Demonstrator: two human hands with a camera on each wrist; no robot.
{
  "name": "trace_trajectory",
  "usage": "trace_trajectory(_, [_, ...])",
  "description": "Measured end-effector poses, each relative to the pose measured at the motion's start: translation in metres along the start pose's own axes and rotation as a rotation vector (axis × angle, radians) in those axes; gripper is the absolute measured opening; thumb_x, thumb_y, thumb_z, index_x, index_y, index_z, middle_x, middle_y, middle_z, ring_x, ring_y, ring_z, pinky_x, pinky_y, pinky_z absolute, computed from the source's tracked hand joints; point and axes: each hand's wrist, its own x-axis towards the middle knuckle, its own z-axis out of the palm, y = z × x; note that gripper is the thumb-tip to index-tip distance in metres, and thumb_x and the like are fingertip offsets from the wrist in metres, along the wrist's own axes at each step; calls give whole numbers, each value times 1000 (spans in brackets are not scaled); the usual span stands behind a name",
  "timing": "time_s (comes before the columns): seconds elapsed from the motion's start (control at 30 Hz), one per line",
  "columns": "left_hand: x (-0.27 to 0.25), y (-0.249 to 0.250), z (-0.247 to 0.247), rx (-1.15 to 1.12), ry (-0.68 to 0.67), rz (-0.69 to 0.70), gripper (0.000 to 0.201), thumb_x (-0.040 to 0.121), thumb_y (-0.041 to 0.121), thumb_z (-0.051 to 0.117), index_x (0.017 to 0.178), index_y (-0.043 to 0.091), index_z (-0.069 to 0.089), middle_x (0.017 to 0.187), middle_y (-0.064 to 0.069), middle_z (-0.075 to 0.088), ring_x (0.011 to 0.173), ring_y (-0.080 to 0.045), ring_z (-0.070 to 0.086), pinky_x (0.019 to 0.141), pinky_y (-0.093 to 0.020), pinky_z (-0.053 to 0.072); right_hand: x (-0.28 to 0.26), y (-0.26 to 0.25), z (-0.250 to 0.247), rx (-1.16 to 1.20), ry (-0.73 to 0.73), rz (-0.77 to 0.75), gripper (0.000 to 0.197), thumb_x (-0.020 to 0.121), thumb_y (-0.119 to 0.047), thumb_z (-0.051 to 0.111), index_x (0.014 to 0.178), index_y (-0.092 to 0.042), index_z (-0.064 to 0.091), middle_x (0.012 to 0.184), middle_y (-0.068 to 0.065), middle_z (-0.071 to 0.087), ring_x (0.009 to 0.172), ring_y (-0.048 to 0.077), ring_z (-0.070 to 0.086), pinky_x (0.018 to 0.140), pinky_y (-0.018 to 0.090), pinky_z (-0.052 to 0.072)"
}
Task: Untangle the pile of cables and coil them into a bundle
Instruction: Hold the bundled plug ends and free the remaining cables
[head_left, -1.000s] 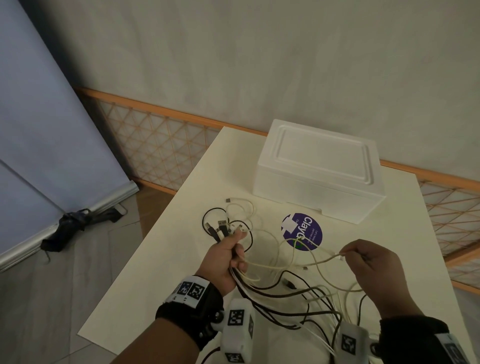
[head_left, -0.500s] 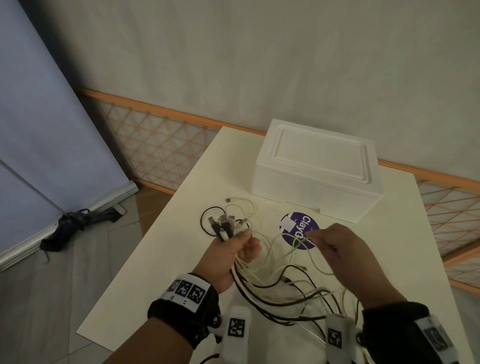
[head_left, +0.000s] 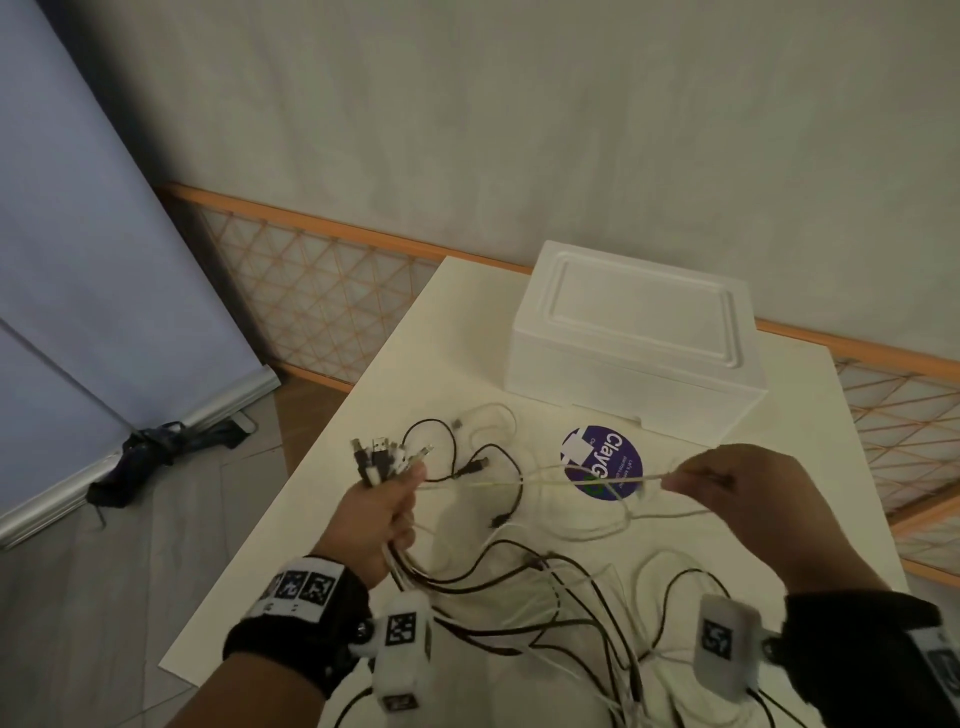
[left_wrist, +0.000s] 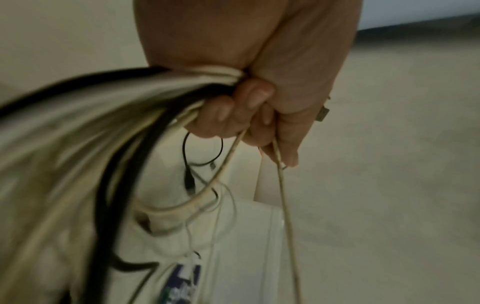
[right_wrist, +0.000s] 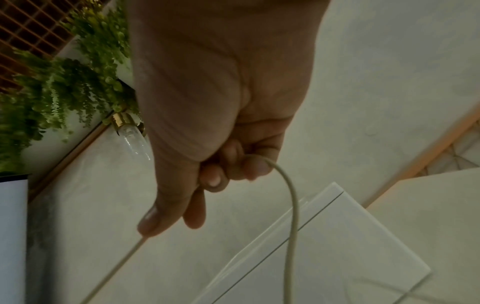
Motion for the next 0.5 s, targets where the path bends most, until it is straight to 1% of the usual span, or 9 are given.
trace_trajectory(0.1, [5, -11, -8, 68, 52, -4, 18, 88, 21, 67, 77, 12, 56, 47, 4, 37, 34, -7, 26, 36, -20, 23, -2, -2, 7, 21, 73, -27, 21, 78, -31, 73, 68, -43, 60, 70, -8, 63, 68, 6, 57, 62, 19, 42])
trace_trajectory(0.17, [4, -11, -5, 178, 100, 46, 16, 87, 22, 68, 81, 9, 61, 52, 1, 42, 35, -8, 27, 38, -22, 24, 2, -8, 17, 135, 115, -16, 20, 79, -24, 73, 70, -37, 61, 73, -10, 64, 69, 5, 58, 62, 13, 39])
trace_trajectory(0.23, [0, -7, 3, 373, 187, 165, 17, 87, 23, 69, 85, 6, 65, 52, -1, 44, 38, -12, 33, 44, -25, 31, 8, -15, 28, 217, 107, -27, 15, 80, -21, 73, 72, -31, 65, 75, -11, 65, 75, 0, 57, 62, 6, 37])
trace_trajectory(0.3, [-12, 1, 17, 547, 219, 327, 17, 85, 25, 70, 88, 8, 66, 51, 1, 48, 49, -16, 44, 56, -31, 40, 13, -26, 39, 189, 44, -88, 5, 79, -23, 74, 75, -22, 71, 72, -12, 62, 73, -2, 56, 65, 5, 36])
trace_trajectory(0.33, [-21, 6, 27, 570, 181, 395, 15, 85, 25, 71, 86, 11, 67, 52, 4, 52, 52, -16, 49, 59, -32, 43, 16, -34, 44, 143, -3, -135, 6, 79, -25, 74, 77, -20, 73, 71, -12, 60, 71, -2, 55, 66, 5, 36])
trace_trajectory(0.37, [-31, 10, 38, 570, 118, 444, 12, 84, 26, 71, 83, 14, 68, 52, 7, 55, 53, -13, 52, 61, -29, 43, 19, -43, 50, 86, -55, -193, 9, 79, -29, 73, 79, -19, 74, 72, -12, 60, 70, -1, 54, 68, 7, 36])
trace_trajectory(0.43, [-48, 18, 60, 545, -59, 474, 6, 85, 23, 70, 85, 17, 71, 50, 12, 58, 50, 1, 53, 56, -18, 42, 24, -59, 59, -3, -108, -312, 15, 81, -36, 71, 81, -21, 74, 75, -9, 62, 73, 5, 55, 73, 21, 42])
trace_trajectory(0.47, [-53, 21, 70, 539, -137, 450, 5, 87, 22, 68, 88, 19, 72, 46, 14, 55, 45, 3, 50, 52, -15, 39, 25, -68, 61, -10, -91, -387, 16, 80, -36, 70, 79, -20, 74, 72, -8, 61, 71, 8, 55, 69, 25, 43])
trace_trajectory(0.5, [-55, 24, 77, 552, -199, 403, 5, 88, 22, 66, 86, 22, 71, 41, 13, 50, 39, 1, 45, 48, -17, 36, 26, -75, 61, -5, -56, -460, 15, 78, -33, 70, 76, -19, 73, 67, -7, 58, 66, 8, 54, 64, 25, 42])
